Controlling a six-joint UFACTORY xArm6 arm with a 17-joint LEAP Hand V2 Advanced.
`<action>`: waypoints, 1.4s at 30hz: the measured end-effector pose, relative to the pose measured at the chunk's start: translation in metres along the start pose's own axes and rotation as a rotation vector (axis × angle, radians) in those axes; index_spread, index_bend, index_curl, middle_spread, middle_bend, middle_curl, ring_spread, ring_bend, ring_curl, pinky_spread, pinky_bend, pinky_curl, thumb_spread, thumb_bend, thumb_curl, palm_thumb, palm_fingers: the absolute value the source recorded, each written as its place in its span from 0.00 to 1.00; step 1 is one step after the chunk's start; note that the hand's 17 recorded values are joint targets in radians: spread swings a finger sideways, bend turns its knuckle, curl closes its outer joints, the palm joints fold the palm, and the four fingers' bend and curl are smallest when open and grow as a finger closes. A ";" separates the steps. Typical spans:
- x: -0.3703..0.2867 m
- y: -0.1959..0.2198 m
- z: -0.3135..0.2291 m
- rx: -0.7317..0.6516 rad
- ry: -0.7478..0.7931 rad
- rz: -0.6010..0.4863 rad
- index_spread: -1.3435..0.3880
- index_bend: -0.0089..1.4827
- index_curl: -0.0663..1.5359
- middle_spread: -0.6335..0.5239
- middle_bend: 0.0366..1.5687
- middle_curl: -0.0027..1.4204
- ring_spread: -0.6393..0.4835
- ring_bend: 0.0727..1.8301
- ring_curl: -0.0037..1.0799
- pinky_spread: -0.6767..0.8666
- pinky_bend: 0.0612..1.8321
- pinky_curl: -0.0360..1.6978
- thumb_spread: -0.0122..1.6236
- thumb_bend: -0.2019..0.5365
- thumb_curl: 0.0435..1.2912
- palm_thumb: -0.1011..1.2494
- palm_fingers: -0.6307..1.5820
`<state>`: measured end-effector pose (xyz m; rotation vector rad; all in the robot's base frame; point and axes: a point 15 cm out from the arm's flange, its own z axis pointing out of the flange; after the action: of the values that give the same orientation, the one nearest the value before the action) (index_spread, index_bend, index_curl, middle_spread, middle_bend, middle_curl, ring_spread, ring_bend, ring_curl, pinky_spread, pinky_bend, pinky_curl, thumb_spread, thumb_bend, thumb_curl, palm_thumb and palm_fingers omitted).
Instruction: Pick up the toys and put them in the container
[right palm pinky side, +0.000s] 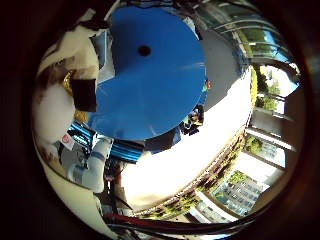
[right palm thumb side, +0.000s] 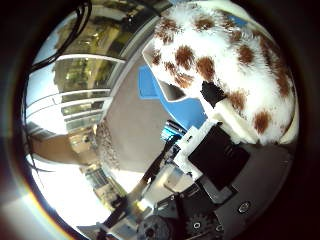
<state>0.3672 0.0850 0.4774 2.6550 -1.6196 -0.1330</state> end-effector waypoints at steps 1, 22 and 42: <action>-0.009 -0.012 0.002 0.016 0.006 -0.004 0.11 0.46 0.33 0.32 0.76 0.82 0.48 0.84 0.74 0.53 0.89 0.49 0.69 0.26 0.62 0.79 0.64; -0.122 -0.181 0.150 0.015 -0.054 0.000 0.28 0.31 0.60 0.41 0.43 0.60 0.67 0.64 0.58 0.62 0.77 0.46 0.70 0.23 0.51 0.65 0.33; -0.138 -0.171 0.106 0.106 -0.049 -0.185 0.51 0.10 0.29 0.62 0.07 0.26 0.83 0.23 0.27 0.75 0.46 0.25 0.68 0.24 0.39 0.61 0.26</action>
<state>0.4470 0.2885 0.3684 2.9017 -1.4289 -0.1207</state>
